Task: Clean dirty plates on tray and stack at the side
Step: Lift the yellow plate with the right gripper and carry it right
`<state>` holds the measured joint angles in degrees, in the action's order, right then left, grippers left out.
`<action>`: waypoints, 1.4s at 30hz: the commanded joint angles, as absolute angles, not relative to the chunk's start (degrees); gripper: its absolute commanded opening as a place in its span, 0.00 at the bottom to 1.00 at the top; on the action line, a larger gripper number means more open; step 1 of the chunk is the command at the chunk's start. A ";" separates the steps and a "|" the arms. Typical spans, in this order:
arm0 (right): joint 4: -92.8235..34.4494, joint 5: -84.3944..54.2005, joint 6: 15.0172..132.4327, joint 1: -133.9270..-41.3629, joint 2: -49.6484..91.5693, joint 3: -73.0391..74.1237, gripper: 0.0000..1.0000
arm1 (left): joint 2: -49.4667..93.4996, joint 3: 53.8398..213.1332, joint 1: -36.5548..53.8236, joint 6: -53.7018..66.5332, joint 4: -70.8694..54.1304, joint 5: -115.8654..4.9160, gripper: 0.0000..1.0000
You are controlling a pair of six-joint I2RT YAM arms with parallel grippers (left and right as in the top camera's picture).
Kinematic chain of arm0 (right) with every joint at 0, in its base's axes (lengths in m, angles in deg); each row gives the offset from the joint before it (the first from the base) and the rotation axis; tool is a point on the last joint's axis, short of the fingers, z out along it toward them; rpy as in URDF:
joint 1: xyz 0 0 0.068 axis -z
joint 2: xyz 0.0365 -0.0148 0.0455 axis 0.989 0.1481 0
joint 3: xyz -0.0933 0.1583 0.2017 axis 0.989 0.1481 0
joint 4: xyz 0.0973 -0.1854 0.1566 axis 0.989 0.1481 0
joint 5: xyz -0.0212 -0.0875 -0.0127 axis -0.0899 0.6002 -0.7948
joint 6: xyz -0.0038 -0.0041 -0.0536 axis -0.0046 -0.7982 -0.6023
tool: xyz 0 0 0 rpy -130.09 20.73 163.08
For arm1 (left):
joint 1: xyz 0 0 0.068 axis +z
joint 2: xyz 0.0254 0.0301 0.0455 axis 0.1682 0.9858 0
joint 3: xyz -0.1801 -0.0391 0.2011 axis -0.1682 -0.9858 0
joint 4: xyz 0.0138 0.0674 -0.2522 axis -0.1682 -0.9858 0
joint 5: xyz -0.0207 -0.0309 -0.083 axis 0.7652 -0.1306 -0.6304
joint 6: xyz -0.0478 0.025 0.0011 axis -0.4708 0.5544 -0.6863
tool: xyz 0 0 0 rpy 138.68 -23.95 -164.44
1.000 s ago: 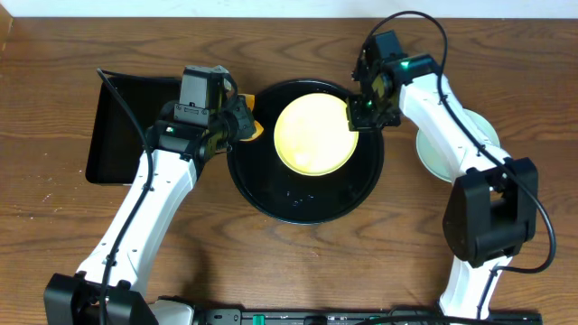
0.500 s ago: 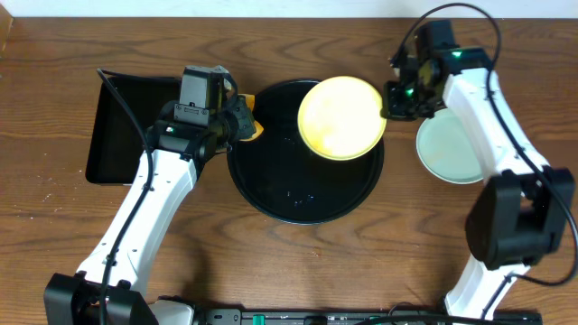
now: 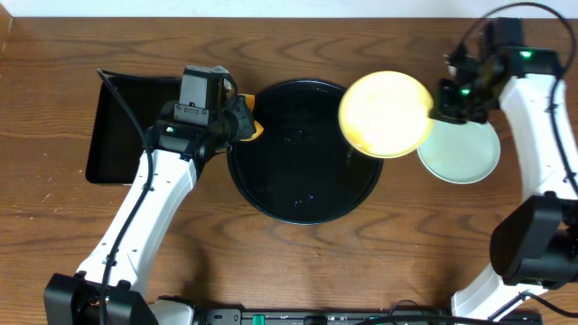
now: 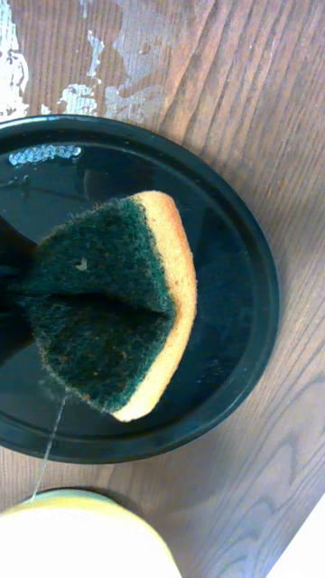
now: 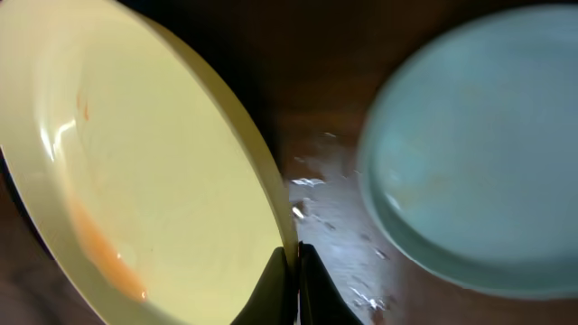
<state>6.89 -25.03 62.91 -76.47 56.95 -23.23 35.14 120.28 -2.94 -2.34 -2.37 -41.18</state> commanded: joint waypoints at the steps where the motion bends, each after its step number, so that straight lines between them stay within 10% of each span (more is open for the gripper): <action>1: 7.35 -25.23 60.96 -73.82 55.59 -23.14 0.02 | 35.58 120.96 -2.76 -2.03 -2.41 -40.61 0.08; 42: 2.58 28.06 78.10 -108.94 55.57 -23.12 0.01 | 35.58 120.96 -2.76 -2.03 -2.41 -40.57 0.08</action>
